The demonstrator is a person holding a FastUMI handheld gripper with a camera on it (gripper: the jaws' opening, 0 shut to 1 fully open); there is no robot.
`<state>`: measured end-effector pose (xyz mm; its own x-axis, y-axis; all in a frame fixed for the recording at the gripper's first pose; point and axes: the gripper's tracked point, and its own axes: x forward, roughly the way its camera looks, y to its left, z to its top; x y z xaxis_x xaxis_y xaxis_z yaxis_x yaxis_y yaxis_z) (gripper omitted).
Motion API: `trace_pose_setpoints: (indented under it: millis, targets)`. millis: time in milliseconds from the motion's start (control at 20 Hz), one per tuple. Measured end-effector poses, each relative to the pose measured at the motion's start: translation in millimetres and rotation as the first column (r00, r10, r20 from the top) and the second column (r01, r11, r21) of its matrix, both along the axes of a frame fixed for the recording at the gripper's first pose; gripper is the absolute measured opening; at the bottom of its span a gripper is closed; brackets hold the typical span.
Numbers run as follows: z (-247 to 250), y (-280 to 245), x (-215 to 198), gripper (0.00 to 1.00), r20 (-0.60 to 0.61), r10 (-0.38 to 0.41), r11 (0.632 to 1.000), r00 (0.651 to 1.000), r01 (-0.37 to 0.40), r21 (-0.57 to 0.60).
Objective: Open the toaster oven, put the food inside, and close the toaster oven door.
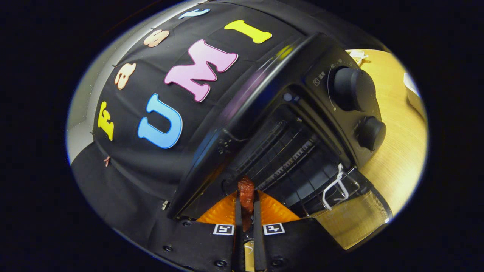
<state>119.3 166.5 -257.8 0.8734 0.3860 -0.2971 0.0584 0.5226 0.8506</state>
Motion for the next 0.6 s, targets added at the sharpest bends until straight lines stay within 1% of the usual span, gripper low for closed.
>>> trace_pose_setpoints:
  millis: [100,200,300,350,400,450,500,550,600]
  targets:
    - [-3,-3,8,0.14,-0.021,-0.024,0.999,0.999,0.024,-0.036]
    - [-10,-6,9,0.22,-0.044,-0.031,0.992,0.999,0.025,-0.123]
    - [-19,-14,8,0.34,-0.066,-0.041,0.979,0.997,0.027,-0.200]
    - [-16,-16,8,0.40,-0.055,-0.043,0.977,0.998,0.031,-0.212]
    - [-14,-20,8,0.44,-0.043,-0.051,0.971,0.998,0.040,-0.234]
    - [-14,-26,8,0.57,-0.038,-0.068,0.961,0.997,0.055,-0.272]
    - [-14,-27,5,0.63,-0.039,-0.060,0.958,0.997,0.047,-0.282]
    - [-11,-26,6,0.77,-0.042,-0.058,0.958,0.997,0.044,-0.284]
    - [-9,-26,4,0.80,-0.044,-0.062,0.955,0.997,0.046,-0.295]
